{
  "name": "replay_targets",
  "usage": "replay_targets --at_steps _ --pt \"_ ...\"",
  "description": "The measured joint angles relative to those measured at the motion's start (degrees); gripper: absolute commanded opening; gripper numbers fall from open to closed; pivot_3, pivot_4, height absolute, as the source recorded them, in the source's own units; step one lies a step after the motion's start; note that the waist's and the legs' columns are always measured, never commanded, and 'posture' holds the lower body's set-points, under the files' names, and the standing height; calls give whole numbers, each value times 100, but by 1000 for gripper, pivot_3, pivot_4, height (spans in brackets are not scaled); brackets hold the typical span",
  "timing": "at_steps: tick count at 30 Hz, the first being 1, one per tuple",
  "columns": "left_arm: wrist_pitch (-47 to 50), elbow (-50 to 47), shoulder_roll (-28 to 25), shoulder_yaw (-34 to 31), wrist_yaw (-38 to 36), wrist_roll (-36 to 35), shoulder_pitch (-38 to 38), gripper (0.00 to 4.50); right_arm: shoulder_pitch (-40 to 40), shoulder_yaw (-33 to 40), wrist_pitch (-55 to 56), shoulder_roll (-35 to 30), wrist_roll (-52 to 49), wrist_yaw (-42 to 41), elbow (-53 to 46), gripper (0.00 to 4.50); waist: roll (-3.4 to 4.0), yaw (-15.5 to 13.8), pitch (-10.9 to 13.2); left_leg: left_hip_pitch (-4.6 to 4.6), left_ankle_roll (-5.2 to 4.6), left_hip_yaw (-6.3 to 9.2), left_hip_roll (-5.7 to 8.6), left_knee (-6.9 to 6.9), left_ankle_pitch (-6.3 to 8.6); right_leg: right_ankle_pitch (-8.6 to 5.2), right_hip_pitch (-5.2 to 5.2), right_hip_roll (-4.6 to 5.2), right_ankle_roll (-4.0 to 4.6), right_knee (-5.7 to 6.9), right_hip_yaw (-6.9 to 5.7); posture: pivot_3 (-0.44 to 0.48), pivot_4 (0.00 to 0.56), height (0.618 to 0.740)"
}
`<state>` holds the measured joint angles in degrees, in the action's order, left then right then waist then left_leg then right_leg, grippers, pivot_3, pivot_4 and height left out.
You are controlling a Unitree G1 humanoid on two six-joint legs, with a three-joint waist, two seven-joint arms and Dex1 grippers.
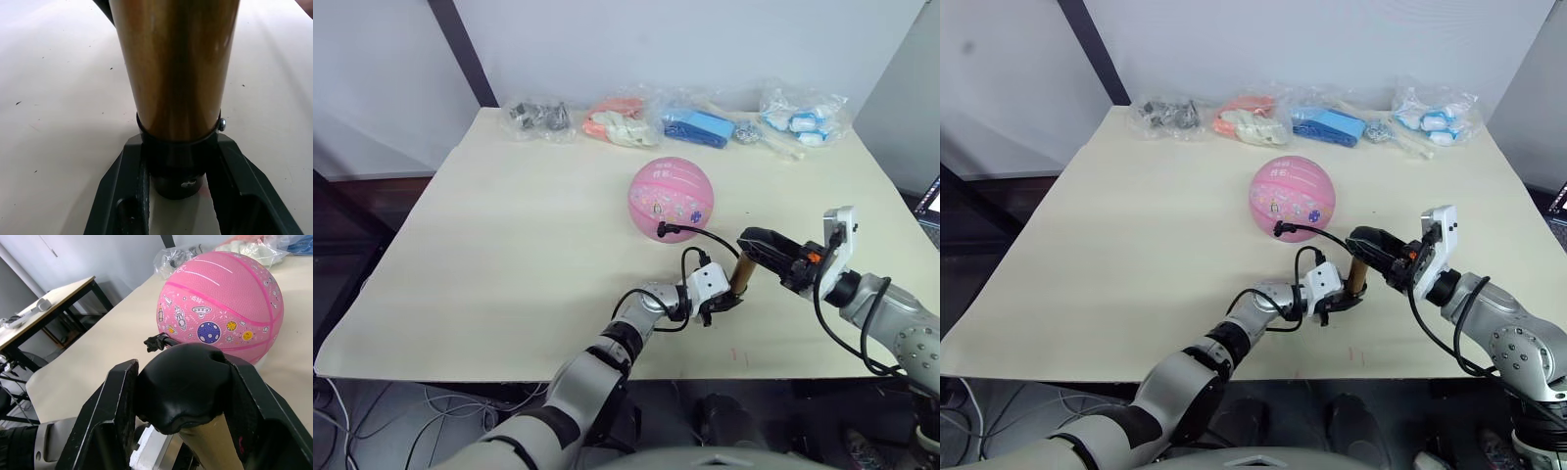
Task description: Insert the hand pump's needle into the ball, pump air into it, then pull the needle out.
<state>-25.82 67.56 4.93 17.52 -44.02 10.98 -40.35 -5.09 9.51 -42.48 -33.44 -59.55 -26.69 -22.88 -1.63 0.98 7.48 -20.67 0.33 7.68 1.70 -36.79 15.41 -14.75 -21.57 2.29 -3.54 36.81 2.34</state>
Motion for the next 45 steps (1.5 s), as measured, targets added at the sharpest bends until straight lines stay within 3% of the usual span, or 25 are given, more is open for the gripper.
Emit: replay_targets --at_steps 7,12,23,27,32,37,45 --pt "-3 -26 37 -4 -60 -16 -34 1104 -973 633 -949 -778 -1540 592 39 1906 76 -15 78 -16 0 -10 11 -6 -1 3 -10 21 -1 0 2 0 150 740" --pt "-4 -52 54 -4 -77 -17 -34 1104 -1623 913 -1309 -1380 -2660 1039 110 1906 63 -22 103 -25 -1 -11 14 -7 -1 9 -11 37 10 -2 -1 0 150 740" --pt "-7 -71 81 -15 -87 -53 -78 1104 -2546 860 -1587 -2160 -3749 1724 474 1906 60 -26 131 -89 -1 -7 15 -33 -1 20 -59 46 13 -1 -8 0 150 740" --pt "-17 -88 82 -18 -87 -58 -78 1104 -2545 865 -1586 -2145 -3766 1722 469 1906 60 -30 131 -123 -2 -11 18 -50 -2 31 -94 48 3 8 4 0 150 740" --pt "-19 -87 72 -17 -82 -58 -49 1104 -1958 1123 -1214 -1707 -3416 1506 132 1906 52 -33 123 -117 -2 -12 18 -49 -2 30 -90 45 3 9 1 0 150 740" --pt "-18 -58 30 -6 -55 -41 -31 1104 -862 1075 -595 -1146 -2460 821 -379 1906 34 -8 96 -84 -2 -12 17 -45 -1 29 -60 32 1 9 -2 0 150 740" --pt "-2 -32 -19 -3 -27 5 -12 1104 -122 429 -46 -693 -1101 150 -428 1906 23 7 73 -6 -1 -12 3 -25 0 8 2 11 -15 0 0 0 150 740"
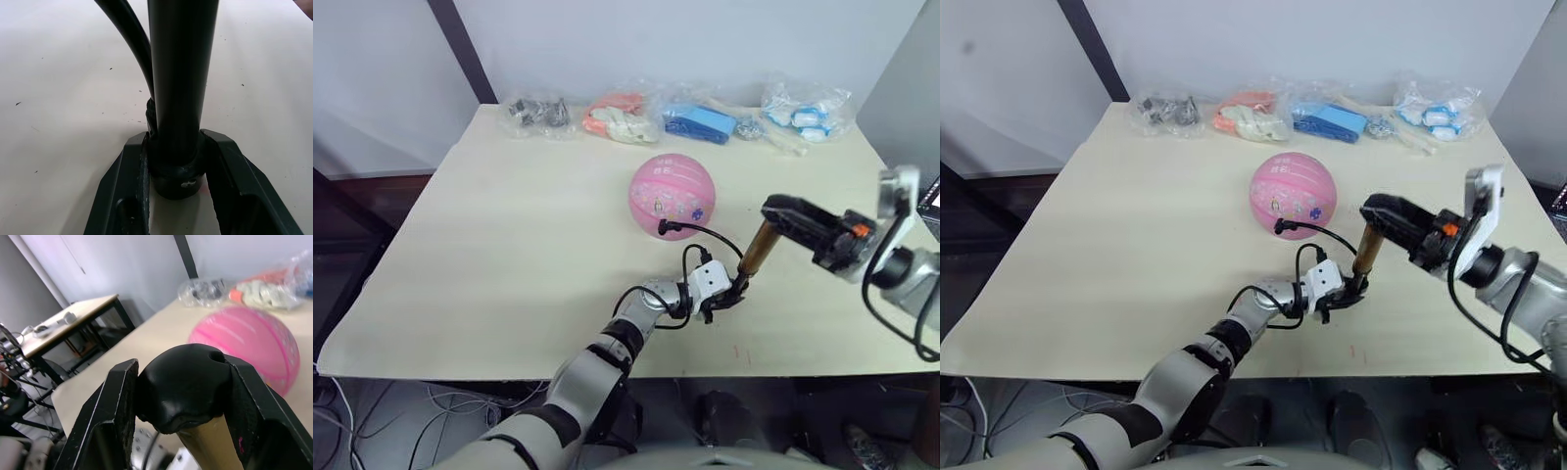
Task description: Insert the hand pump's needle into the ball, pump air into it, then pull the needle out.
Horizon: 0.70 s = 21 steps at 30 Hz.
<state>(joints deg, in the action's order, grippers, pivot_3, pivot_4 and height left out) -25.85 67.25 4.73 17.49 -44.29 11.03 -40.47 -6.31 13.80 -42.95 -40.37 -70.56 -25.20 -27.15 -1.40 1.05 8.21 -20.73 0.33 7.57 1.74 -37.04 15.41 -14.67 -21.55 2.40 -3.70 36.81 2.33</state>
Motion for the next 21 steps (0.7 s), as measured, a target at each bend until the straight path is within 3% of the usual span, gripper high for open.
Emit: replay_targets --at_steps 11,16,21 --pt "20 72 -4 -6 1 -2 -2 1104 30 -796 298 648 1368 -345 576 1906 -38 -2 -90 12 1 4 -1 21 0 -5 0 -5 10 0 2 0 150 740" --pt "23 75 1 -5 2 -1 -8 1104 30 -606 190 624 1306 -370 520 1906 -32 -6 -94 10 1 9 -2 26 0 -8 0 -7 14 0 0 0 150 740" --pt "12 68 40 1 -52 -1 -18 1104 -234 -160 -605 145 546 -101 466 1905 8 -28 -56 -5 1 8 4 25 0 -7 -7 1 15 -3 2 0 150 740"
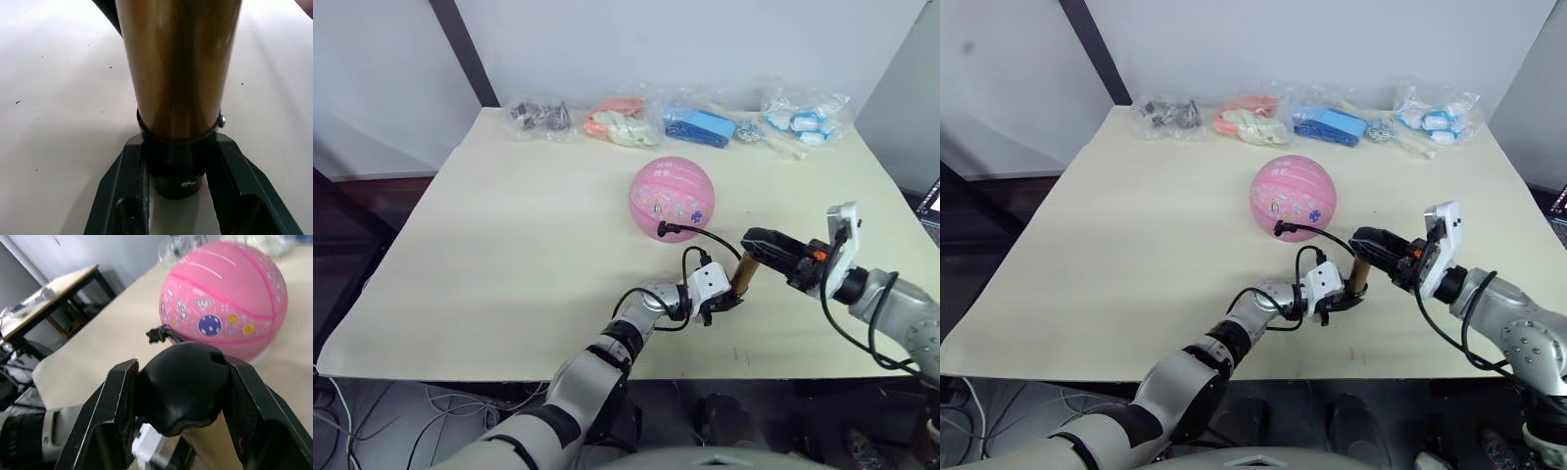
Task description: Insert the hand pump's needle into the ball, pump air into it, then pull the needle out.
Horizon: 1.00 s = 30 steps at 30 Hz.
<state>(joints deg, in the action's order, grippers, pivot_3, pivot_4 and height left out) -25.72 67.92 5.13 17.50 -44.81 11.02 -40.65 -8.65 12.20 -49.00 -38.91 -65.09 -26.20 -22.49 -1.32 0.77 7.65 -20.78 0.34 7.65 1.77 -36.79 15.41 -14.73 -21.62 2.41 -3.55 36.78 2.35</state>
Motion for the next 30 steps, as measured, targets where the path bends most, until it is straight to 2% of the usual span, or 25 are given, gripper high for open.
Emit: replay_targets --at_steps 4,9,18,26,30 --pt "-18 -50 20 -1 -42 -5 -18 1104 -441 391 -539 -559 -993 406 -111 1904 42 -8 50 -10 -1 -6 7 -2 0 1 -5 20 0 0 0 0 150 740" --pt "-18 -83 30 -2 -49 -5 -18 1104 -1029 749 -866 -1307 -2219 898 -136 1904 25 -12 88 -19 -1 -6 10 -6 0 3 -6 31 1 -3 -5 0 150 740" --pt "-20 -101 44 -5 -53 -13 -31 1104 -1703 877 -959 -2210 -3491 1501 12 1904 24 -18 110 -41 -1 -2 9 -15 -1 10 -19 36 10 -4 -11 0 150 740" --pt "-22 -126 57 -4 -62 -38 -49 1104 -1725 873 -964 -2351 -3631 1545 144 1904 28 -22 112 -107 -2 -6 12 -46 -1 26 -76 37 4 3 -5 0 150 740" --pt "-21 -121 46 -3 -35 -37 -21 1104 -1212 996 -521 -1723 -3103 1278 -138 1904 6 -18 97 -98 -2 -6 11 -46 -1 26 -72 34 3 5 -3 0 150 740"
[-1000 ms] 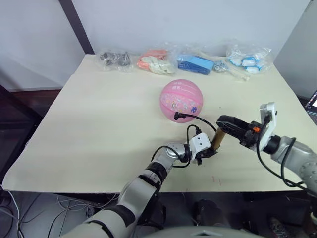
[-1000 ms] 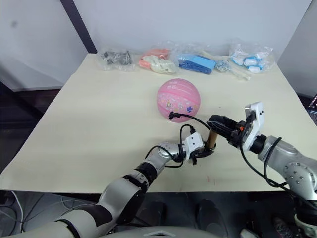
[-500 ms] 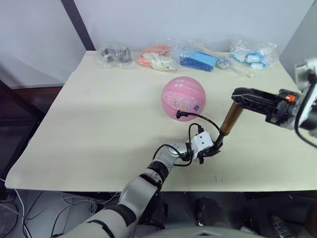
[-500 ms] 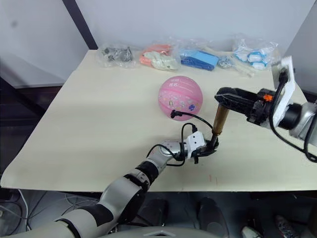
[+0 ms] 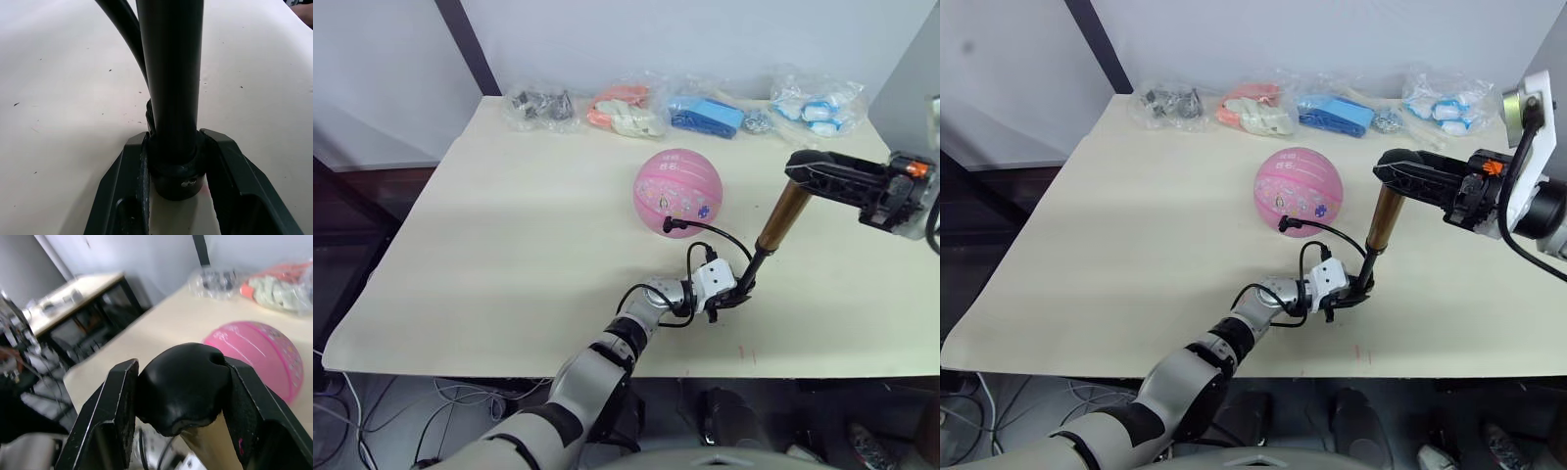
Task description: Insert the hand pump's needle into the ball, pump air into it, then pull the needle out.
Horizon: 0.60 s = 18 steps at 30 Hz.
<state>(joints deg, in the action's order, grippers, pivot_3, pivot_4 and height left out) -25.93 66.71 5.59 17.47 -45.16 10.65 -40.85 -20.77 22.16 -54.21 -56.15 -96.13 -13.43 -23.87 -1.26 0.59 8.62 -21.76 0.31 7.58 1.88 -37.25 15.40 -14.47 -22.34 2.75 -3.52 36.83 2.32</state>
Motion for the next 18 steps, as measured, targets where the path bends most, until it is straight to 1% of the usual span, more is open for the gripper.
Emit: replay_targets --at_steps 4,5,7,8,9,13,18 --pt "14 34 -30 0 40 1 0 1104 355 -109 388 480 600 -370 -172 1904 -6 23 -9 30 0 0 -1 -1 0 -2 30 -9 -2 -1 -2 0 150 740" --pt "19 41 -44 0 48 2 1 1104 438 -185 503 639 779 -451 -223 1904 -11 28 -13 43 0 -1 -3 1 0 -12 39 -13 -18 -1 -2 0 150 740" --pt "44 77 -58 0 63 2 1 1104 637 -429 705 923 1211 -639 -284 1904 -14 31 -15 92 1 -3 -8 14 1 -18 78 -17 -23 -2 0 0 150 740" --pt "44 79 -61 0 63 2 1 1104 660 -449 718 956 1260 -652 -291 1904 -17 31 -20 95 1 -2 -8 17 1 -18 79 -18 -23 -2 0 0 150 740" --pt "44 81 -79 0 63 2 3 1104 833 -631 835 1137 1602 -772 -316 1904 -22 35 -31 98 1 -2 -14 17 1 -18 79 -28 -22 -2 0 0 150 740" --pt "44 81 -86 -1 62 2 6 1104 1090 -993 1067 1420 2304 -1034 -293 1904 -22 37 -63 102 2 -1 -15 21 1 -20 79 -34 -19 -2 2 0 150 740" --pt "44 89 -94 -3 62 2 11 1104 1268 -1399 1338 1849 3114 -1333 14 1904 -38 40 -90 105 2 0 -15 23 1 -20 79 -35 -18 -3 2 0 150 740"
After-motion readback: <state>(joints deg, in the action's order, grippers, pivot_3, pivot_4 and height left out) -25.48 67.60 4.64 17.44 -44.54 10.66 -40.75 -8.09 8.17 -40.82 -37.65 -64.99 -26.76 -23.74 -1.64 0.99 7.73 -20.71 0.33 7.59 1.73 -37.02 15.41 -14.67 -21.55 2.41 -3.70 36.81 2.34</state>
